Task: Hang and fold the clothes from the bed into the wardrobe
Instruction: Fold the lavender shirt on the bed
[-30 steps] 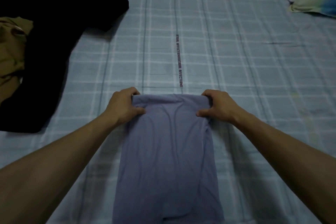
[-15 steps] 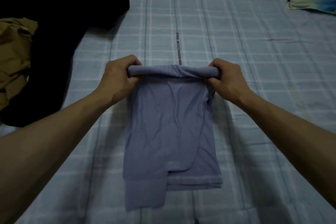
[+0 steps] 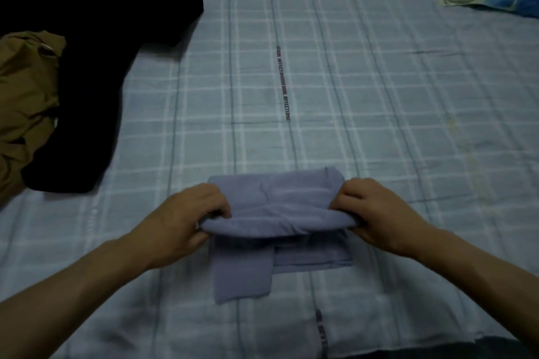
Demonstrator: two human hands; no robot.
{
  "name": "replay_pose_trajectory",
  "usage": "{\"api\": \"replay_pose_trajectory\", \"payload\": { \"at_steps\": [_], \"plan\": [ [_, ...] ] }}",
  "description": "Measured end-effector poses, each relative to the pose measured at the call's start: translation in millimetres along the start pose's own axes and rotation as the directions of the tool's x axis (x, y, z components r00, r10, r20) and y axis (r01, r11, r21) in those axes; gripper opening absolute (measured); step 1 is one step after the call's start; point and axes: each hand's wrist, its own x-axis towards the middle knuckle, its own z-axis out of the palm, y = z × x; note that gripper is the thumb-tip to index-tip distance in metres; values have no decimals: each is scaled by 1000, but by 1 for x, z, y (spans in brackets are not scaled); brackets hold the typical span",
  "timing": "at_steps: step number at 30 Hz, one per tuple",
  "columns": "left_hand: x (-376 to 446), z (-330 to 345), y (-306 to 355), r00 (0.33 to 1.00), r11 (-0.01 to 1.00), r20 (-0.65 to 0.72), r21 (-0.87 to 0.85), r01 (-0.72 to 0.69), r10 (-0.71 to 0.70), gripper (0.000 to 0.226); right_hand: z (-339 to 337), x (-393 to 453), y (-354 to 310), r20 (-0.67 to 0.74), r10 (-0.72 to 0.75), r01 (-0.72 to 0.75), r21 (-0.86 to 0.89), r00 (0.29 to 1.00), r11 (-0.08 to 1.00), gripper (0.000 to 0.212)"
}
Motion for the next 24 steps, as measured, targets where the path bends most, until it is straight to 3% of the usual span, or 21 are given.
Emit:
{"api": "replay_pose_trajectory", "payload": {
  "at_steps": [5,7,9,11,13,15,16,18,21,24],
  "plan": [
    [-24,32,2,977,959,203,257,-123,71,20,37,-34,-26,130,36,-27,-70,991,997,35],
    [-29,42,5,959,928,272,329,-175,84,13,45,-37,-38,248,96,-67,-122,964,990,32],
    [-30,45,7,922,916,388,370,-152,-4,25,45,-33,-50,370,196,-123,-211,908,970,35],
    [-28,42,9,876,920,459,388,-48,-148,43,38,-25,-61,351,266,-188,-241,898,952,54],
    [-22,38,14,902,938,362,327,113,-235,50,31,-13,-70,149,262,-231,-195,953,953,49],
    [-10,37,18,962,932,114,297,207,-250,49,30,5,-74,-48,236,-240,-123,970,963,37],
    [-2,40,18,971,918,5,327,225,-240,47,34,16,-76,-80,235,-243,-102,969,965,37],
    [13,54,17,962,874,-83,404,270,-259,51,53,35,-78,-22,258,-259,-80,966,963,52],
    [22,85,6,950,831,10,487,268,-312,68,93,41,-76,145,271,-265,-61,952,962,75],
    [10,103,-19,934,819,59,504,276,-351,74,107,22,-50,140,255,-233,-159,957,959,77]
  ]
}}
